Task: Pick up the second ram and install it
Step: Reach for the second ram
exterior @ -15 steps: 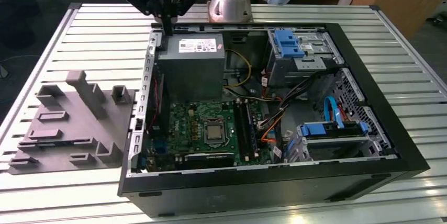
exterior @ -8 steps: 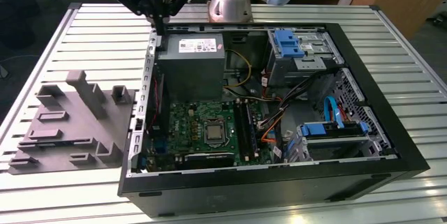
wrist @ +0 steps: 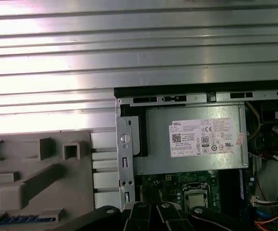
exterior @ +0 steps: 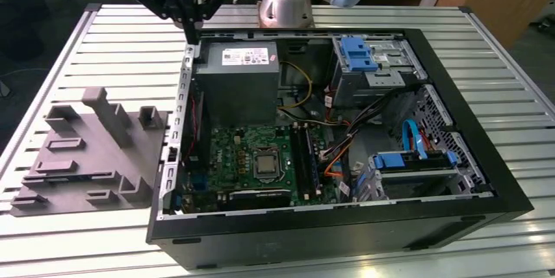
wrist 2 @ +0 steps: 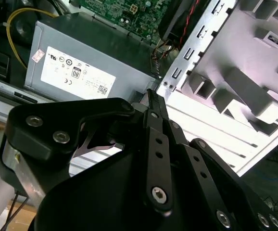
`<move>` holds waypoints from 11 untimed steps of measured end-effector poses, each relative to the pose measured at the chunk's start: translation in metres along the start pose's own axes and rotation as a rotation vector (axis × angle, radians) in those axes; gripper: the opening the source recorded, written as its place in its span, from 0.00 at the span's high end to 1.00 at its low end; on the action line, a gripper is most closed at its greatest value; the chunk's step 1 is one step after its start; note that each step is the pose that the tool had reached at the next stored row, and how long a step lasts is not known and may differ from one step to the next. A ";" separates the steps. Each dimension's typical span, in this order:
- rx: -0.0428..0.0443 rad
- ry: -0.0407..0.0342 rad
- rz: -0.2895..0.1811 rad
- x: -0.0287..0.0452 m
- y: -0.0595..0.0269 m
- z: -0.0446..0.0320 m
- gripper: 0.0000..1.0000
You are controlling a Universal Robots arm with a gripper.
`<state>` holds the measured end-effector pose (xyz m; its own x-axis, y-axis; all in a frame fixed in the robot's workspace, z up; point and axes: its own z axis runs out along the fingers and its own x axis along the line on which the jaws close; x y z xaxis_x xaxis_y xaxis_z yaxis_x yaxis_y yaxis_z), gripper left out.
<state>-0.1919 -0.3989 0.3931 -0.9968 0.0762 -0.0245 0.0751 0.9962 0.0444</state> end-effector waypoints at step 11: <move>0.0000 0.0000 0.000 0.0158 -0.0012 -0.0004 0.90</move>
<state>-0.2077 -0.3989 0.3930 -0.9968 0.0763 -0.0244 0.0751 0.9962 0.0443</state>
